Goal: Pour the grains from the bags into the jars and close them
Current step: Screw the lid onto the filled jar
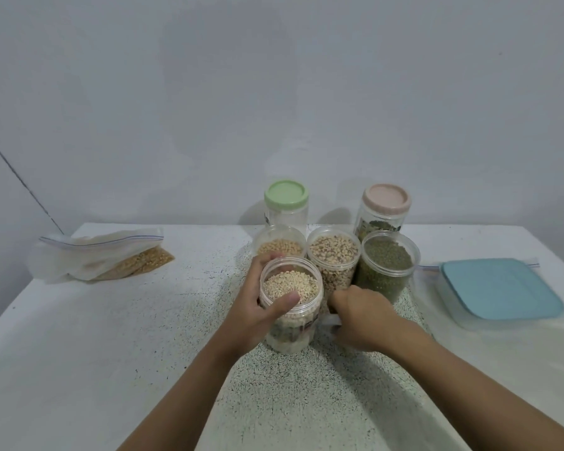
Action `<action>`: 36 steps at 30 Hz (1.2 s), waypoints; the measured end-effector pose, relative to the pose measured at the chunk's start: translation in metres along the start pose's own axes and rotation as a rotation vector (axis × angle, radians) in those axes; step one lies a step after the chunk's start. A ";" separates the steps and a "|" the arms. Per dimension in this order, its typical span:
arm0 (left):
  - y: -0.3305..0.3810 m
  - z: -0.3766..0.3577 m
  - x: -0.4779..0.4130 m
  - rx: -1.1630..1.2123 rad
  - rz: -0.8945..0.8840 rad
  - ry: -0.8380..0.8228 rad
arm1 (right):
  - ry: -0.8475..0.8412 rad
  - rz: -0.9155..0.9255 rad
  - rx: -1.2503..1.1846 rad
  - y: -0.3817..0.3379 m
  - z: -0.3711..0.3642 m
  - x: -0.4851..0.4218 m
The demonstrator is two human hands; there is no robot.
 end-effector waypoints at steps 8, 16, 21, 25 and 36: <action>-0.019 -0.004 -0.004 0.162 -0.020 0.004 | 0.423 0.071 -0.333 -0.007 0.077 0.049; -0.022 -0.006 -0.008 0.199 -0.030 -0.011 | 0.462 0.309 -0.257 -0.057 0.085 0.056; -0.027 -0.002 -0.008 0.189 -0.037 0.014 | 0.400 0.425 -0.357 -0.065 0.077 0.049; -0.033 -0.001 -0.010 0.174 -0.032 0.013 | 0.456 0.427 -0.258 -0.068 0.082 0.047; -0.046 0.001 -0.012 0.240 -0.034 0.032 | 0.340 0.524 -0.269 -0.090 0.086 0.036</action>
Point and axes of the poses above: each hand's wrist, its own x-axis away from the middle knuckle, its own z-axis out of the back of the hand, y = z × x, the point moved 10 cm from there along -x, towards the middle knuckle, and after that the axes turned 11 degrees about -y, right-handed, at the moved point
